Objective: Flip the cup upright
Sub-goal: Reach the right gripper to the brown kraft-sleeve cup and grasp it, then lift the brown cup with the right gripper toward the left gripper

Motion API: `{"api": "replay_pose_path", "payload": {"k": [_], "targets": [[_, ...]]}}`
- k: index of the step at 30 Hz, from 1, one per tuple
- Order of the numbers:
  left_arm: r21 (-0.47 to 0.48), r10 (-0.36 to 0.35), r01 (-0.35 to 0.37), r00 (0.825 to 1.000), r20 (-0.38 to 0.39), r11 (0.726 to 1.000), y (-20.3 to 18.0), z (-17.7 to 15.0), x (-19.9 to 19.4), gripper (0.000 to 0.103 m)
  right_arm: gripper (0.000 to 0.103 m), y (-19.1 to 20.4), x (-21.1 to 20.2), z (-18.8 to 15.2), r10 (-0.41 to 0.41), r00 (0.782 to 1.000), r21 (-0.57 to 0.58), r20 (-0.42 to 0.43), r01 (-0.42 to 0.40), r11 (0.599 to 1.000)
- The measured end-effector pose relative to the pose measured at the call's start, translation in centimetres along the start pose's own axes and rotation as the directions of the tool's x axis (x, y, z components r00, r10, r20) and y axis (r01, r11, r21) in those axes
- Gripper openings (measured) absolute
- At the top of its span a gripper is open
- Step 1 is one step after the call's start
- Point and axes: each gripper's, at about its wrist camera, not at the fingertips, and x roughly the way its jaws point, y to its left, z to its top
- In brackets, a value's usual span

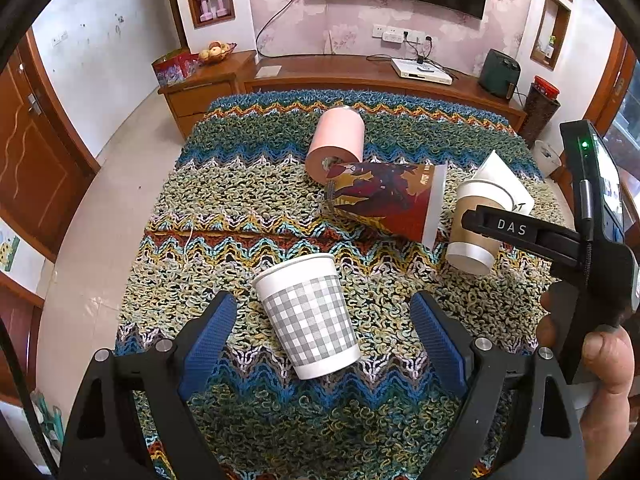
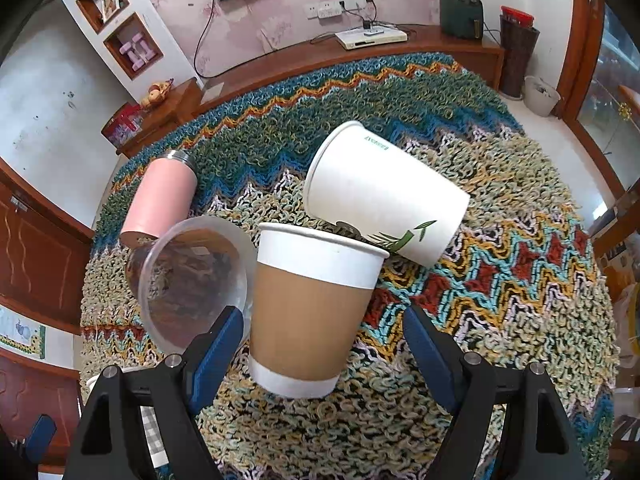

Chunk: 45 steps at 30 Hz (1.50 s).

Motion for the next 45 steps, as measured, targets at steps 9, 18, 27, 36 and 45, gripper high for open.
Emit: {"api": "replay_pose_path", "payload": {"k": [9, 18, 27, 36, 45], "targets": [[0.003, -0.005, 0.005, 1.0, -0.017, 1.0, -0.1, -0.1, 0.9, 0.09, 0.062, -0.2, 2.1, 0.2, 0.014, 0.999, 0.014, -0.041, -0.013, 1.0], [0.001, -0.009, 0.009, 1.0, -0.009, 1.0, 0.0, -0.1, 0.3, 0.09, 0.061, -0.5, 0.8, -0.1, 0.046, 0.999, 0.023, -0.024, -0.045, 0.999], [0.001, -0.017, 0.017, 0.999, 0.034, 1.0, 0.1, -0.7, -3.0, 0.09, 0.061, 0.3, -3.4, -1.2, 0.06, 0.998, -0.019, 0.02, -0.06, 0.998], [-0.021, -0.003, 0.005, 0.997, 0.075, 1.0, 1.2, -2.3, -7.4, 0.09, 0.061, 1.7, -9.8, -5.1, 0.043, 0.997, -0.122, 0.071, -0.035, 0.992], [-0.045, 0.003, 0.0, 0.997, 0.081, 0.999, 2.5, -4.7, -10.0, 0.09, 0.061, 2.7, -13.4, -10.1, 0.035, 0.996, -0.184, 0.083, -0.019, 0.983]]}}
